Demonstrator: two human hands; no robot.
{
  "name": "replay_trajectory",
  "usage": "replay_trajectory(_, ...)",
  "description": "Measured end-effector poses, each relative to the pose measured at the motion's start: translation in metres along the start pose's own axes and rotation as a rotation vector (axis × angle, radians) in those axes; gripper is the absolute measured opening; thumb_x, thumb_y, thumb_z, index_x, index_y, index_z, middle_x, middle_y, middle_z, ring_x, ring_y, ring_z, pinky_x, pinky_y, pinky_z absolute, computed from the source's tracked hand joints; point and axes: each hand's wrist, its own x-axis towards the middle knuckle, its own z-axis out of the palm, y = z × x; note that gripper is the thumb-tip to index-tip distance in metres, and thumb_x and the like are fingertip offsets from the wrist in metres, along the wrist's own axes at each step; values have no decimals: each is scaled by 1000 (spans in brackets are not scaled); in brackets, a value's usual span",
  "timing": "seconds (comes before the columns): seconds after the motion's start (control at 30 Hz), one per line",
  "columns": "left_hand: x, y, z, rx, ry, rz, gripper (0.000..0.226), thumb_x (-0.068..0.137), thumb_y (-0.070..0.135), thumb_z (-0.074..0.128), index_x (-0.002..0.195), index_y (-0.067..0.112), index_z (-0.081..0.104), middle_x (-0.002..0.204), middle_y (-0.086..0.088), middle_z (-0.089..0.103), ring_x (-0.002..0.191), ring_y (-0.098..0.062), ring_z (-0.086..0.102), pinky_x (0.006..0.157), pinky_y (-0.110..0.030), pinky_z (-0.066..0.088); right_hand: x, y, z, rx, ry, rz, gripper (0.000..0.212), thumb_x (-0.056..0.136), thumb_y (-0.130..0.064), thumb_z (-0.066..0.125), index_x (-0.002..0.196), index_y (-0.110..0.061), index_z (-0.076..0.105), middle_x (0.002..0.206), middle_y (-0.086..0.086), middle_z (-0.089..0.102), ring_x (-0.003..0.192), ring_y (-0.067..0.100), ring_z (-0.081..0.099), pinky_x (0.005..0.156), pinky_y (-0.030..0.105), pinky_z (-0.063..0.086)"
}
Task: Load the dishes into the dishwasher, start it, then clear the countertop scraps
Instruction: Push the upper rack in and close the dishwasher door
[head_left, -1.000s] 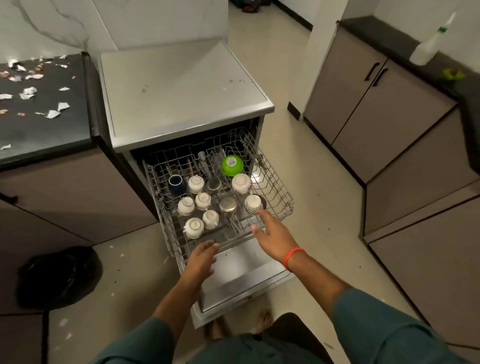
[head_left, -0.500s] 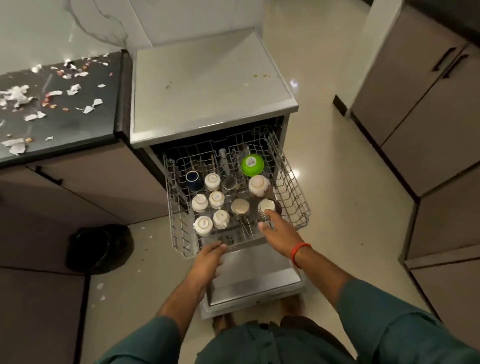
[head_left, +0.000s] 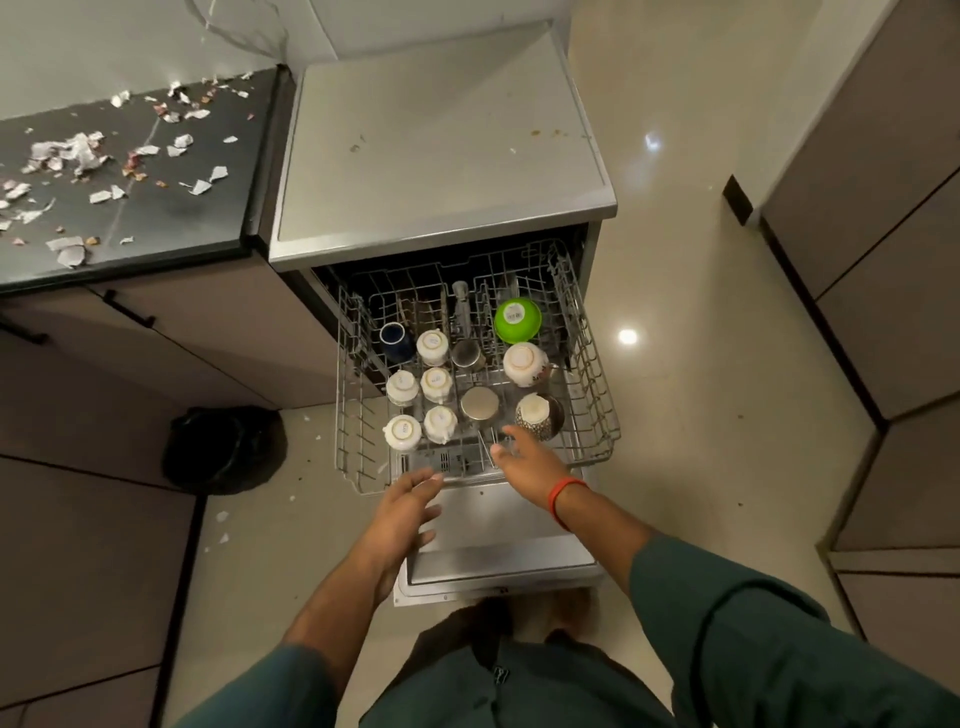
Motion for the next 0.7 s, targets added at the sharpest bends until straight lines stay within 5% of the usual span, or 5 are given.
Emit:
replay_trajectory(0.23,30,-1,-7,-19,-9,-56,33,104,33,58,136,24,57,141,-12,58,117,-27,61,98,-42,50,13,0,-4,29,41,93,54,105,-41,45,155,-25,32,154,10,45,141,28,43,116,43,34)
replay_trajectory(0.5,72,-4,-30,-47,-61,-119,27,104,32,58,130,24,56,137,-11,58,123,-28,58,105,-46,48,37,-8,-5,23,121,180,52,104,-42,45,152,-26,35,151,10,49,138,28,47,116,47,36)
replay_trajectory(0.7,105,-5,-38,41,-81,-116,46,104,30,59,147,16,48,141,-13,53,129,-32,52,103,-47,46,37,-15,4,0,170,178,51,104,-36,48,153,-24,37,150,8,49,138,26,46,115,39,35)
